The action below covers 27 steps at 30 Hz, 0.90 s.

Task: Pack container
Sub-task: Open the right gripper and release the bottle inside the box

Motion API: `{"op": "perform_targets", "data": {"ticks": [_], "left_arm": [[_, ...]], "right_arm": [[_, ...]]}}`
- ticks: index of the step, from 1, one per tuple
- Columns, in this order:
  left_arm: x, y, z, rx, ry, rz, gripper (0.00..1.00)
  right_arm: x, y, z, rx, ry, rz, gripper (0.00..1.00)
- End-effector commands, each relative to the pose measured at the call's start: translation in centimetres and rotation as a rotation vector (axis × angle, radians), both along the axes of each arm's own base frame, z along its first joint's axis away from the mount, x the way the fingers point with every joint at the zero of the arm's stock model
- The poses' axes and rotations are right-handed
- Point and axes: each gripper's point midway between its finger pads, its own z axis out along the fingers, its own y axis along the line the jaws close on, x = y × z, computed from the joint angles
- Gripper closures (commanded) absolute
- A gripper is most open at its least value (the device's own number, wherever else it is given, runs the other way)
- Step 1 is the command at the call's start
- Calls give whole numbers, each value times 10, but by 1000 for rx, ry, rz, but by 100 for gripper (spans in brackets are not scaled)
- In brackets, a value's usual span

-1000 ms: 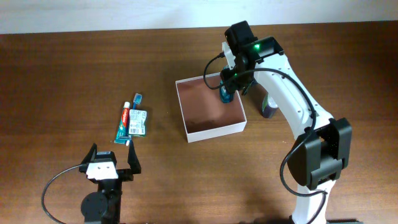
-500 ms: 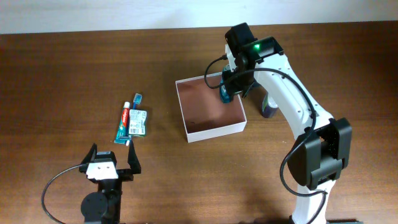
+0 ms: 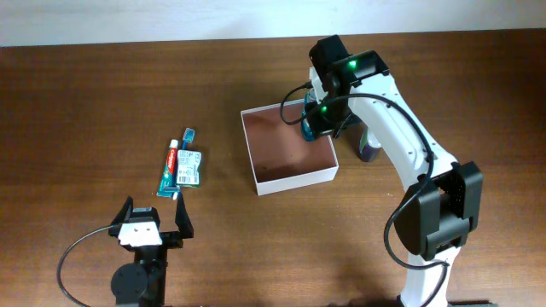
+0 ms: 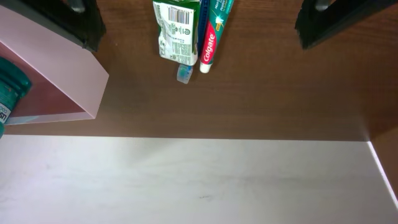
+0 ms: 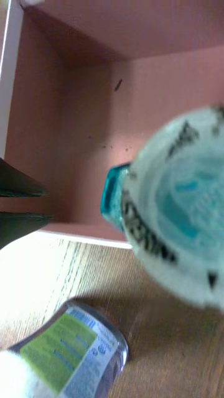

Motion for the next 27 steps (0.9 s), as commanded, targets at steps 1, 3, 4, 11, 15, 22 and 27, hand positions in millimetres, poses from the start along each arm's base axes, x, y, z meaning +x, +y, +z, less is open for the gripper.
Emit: {"op": "perform_targets", "data": {"ticks": [1,3,4,11,15,22,27], "left_arm": [[0,-4,-1,15,-3,-20,1],[0,-4,-1,15,-3,-20,1],[0,-4,-1,15,-3,-20,1],[0,-4,-1,15,-3,-20,1],[0,-4,-1,15,-3,-20,1],[0,-4,-1,15,-3,-20,1],[0,-4,-1,15,-3,-20,1]], "right_arm": [[-2,16,3,35,1,21,96],[-4,20,3,29,-5,36,96],[-5,23,3,29,-6,44,96],[-5,42,5,37,-37,93,96],[-1,60,7,47,-93,189,96],[-4,80,-13,-89,-183,391,96],[-1,73,-32,-196,-218,453,96]]}}
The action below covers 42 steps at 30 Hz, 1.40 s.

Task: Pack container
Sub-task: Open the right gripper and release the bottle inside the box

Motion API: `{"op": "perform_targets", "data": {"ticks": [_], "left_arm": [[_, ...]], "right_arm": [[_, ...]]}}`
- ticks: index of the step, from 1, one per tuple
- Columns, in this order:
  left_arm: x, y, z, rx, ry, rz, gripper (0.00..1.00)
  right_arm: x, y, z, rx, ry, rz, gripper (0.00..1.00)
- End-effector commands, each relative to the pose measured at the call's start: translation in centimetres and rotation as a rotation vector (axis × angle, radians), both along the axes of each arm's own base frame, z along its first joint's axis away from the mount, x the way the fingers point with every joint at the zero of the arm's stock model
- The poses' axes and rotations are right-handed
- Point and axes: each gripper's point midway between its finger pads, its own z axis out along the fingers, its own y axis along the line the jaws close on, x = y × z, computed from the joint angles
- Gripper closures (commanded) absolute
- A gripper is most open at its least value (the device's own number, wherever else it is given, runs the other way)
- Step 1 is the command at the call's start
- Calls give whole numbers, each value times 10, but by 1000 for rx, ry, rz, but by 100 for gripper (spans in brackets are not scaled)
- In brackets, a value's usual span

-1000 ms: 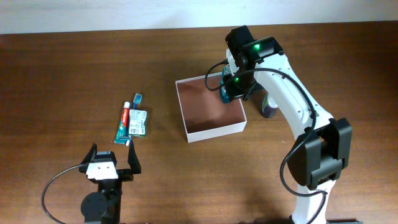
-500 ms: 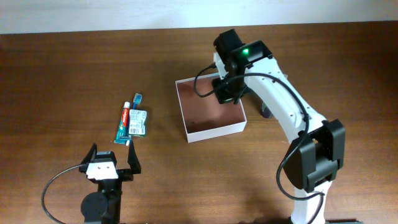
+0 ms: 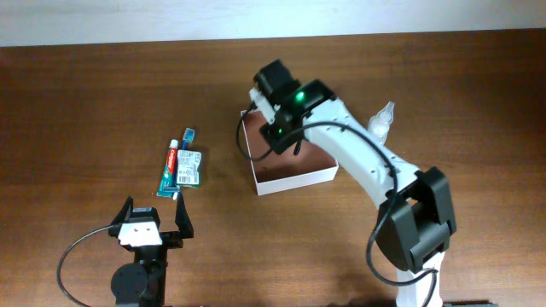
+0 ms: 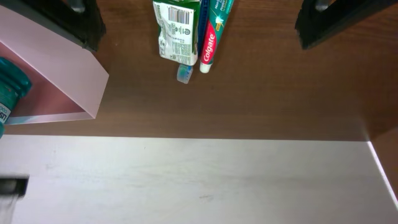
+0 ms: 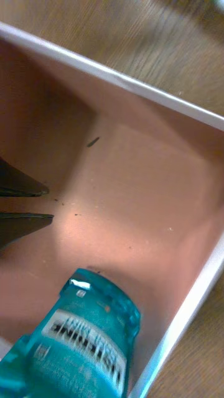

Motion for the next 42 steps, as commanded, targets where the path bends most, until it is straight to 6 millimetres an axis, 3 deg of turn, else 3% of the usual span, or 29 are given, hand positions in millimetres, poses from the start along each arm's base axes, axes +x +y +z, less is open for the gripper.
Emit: {"op": "perform_targets", "data": {"ticks": [1,8,42], "left_arm": [[0,-3,-1,15,-3,-20,1],[0,-4,-1,15,-3,-20,1],[0,-4,-1,15,-3,-20,1]], "right_arm": [[3,-21,-14,-146,-40,42,96],[11,-38,-15,-189,-54,7,96],[17,-52,-11,-300,-91,97,96]]}}
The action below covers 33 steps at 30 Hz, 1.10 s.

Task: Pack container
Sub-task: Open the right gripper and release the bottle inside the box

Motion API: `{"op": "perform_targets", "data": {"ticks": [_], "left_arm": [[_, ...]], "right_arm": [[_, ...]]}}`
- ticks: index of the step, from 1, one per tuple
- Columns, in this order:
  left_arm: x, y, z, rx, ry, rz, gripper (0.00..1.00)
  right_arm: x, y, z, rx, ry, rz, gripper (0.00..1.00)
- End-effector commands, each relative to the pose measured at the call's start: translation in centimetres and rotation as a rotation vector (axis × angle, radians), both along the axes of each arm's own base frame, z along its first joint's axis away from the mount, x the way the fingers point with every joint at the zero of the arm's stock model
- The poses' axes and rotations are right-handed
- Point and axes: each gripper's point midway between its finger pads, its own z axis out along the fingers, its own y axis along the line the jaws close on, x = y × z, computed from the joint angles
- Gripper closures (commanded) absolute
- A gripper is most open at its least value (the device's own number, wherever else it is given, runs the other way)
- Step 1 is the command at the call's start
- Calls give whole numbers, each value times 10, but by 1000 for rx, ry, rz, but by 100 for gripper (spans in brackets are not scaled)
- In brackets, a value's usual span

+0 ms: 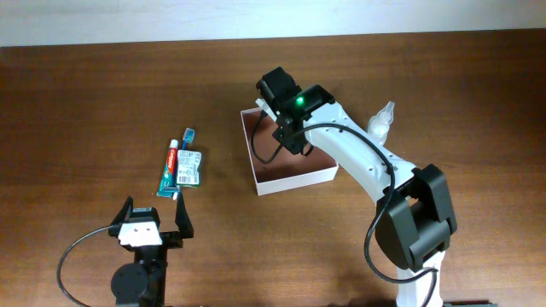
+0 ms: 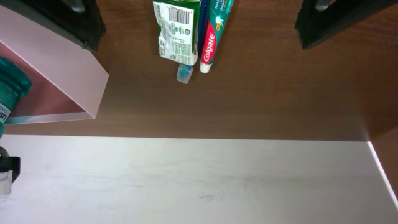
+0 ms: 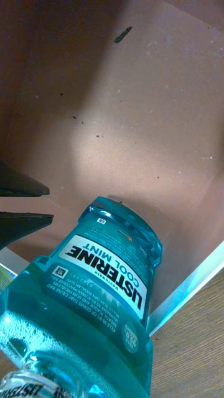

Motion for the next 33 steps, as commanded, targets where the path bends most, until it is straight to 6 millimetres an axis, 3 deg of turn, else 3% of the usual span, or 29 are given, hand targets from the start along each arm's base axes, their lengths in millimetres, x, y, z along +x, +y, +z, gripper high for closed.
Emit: {"op": "perform_targets", "data": {"ticks": [1,33], "left_arm": [[0,-4,-1,15,-3,-20,1],[0,-4,-1,15,-3,-20,1]], "right_arm": [[0,-6,-2,-40,4,26,96],[11,-21,5,-141,-58,27,96]]}}
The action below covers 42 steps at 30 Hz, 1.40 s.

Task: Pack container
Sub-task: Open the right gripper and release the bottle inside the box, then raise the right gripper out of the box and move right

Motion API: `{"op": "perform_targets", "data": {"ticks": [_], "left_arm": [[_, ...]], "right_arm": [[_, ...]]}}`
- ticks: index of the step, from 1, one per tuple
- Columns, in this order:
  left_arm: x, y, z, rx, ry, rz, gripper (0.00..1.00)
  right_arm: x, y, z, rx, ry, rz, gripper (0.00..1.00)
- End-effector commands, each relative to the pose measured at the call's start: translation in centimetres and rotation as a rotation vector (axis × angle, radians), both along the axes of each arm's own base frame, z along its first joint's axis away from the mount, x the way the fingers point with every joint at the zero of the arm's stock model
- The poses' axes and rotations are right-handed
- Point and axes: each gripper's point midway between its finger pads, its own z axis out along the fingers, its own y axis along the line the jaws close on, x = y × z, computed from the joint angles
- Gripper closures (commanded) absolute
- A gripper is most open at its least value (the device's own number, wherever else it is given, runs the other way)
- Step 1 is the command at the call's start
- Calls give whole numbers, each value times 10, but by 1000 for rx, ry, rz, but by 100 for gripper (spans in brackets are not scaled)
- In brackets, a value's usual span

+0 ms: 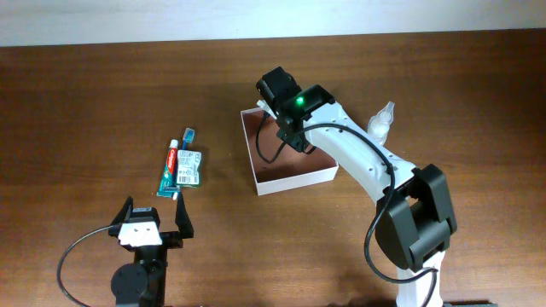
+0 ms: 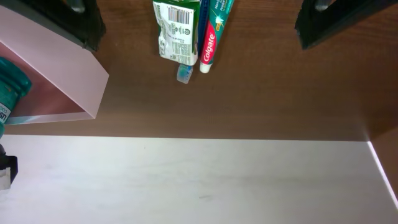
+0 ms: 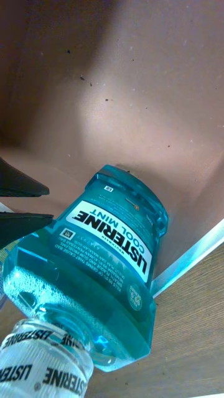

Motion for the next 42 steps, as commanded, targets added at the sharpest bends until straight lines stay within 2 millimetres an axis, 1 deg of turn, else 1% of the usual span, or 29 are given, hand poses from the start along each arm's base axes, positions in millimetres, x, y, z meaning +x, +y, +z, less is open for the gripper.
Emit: {"op": "perform_targets", "data": {"ticks": [1,6,18,21,26,28,31,35,38,42], "left_arm": [[0,-4,-1,15,-3,-20,1],[0,-4,-1,15,-3,-20,1],[0,-3,-1,15,-3,-20,1],[0,-4,-1,15,-3,-20,1],[0,-4,-1,15,-3,-20,1],[0,-4,-1,15,-3,-20,1],[0,-4,-1,15,-3,-20,1],[0,-4,-1,15,-3,-20,1],[0,-4,-1,15,-3,-20,1],[0,-4,-1,15,-3,-20,1]], "right_arm": [[3,-8,0,-34,-17,-18,96],[4,-11,2,-54,-29,-25,96],[4,-11,2,-58,-28,-24,96],[0,-5,-2,-20,-2,-11,96],[-16,22,-12,130,102,36,96],[-23,28,-14,173,139,41,96],[-33,30,-17,210,186,-8,96],[-57,29,-21,237,286,-76,96],[-76,37,-22,292,385,-86,96],[-88,51,-21,371,454,-74,96]]}}
